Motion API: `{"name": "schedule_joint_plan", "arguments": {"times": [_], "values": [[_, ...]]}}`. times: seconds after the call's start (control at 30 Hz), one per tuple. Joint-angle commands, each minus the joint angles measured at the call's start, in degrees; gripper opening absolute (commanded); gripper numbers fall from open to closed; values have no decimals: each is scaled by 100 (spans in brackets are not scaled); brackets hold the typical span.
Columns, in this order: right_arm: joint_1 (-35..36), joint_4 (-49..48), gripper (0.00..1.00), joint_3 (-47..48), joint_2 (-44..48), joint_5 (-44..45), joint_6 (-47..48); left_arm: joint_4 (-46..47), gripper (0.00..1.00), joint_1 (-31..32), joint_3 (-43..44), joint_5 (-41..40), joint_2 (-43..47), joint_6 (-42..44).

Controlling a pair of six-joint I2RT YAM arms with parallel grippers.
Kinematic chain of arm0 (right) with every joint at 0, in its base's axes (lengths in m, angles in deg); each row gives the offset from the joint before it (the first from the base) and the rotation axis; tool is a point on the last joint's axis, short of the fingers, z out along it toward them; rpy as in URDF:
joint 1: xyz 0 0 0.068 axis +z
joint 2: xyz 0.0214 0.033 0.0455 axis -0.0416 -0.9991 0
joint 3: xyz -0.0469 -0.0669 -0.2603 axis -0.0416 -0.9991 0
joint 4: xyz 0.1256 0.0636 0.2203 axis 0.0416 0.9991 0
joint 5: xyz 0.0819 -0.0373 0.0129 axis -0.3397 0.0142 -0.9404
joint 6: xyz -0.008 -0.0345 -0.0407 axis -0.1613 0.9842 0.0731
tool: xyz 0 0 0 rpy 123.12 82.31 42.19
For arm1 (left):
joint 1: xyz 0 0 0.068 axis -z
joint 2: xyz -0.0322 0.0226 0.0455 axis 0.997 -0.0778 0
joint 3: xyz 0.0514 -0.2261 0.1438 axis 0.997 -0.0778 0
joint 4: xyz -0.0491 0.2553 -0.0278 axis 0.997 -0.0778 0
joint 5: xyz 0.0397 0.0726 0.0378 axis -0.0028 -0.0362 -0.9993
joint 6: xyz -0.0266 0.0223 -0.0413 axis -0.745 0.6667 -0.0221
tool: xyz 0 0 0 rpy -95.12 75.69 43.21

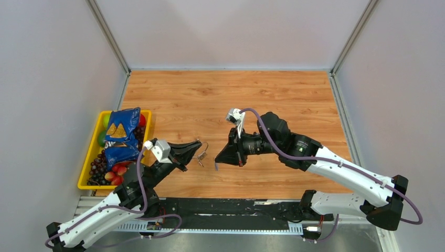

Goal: Put the keys on the keyring

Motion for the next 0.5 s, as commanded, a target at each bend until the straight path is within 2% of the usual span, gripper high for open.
{"name": "schedule_joint_plan", "arguments": {"times": [0.0, 0.47], "values": [[13, -1221, 0, -49, 36, -209, -630, 536, 0, 1, -29, 441, 152, 76], [18, -3076, 0, -863, -61, 9, -2055, 996, 0, -2, -279, 930, 446, 123]]}}
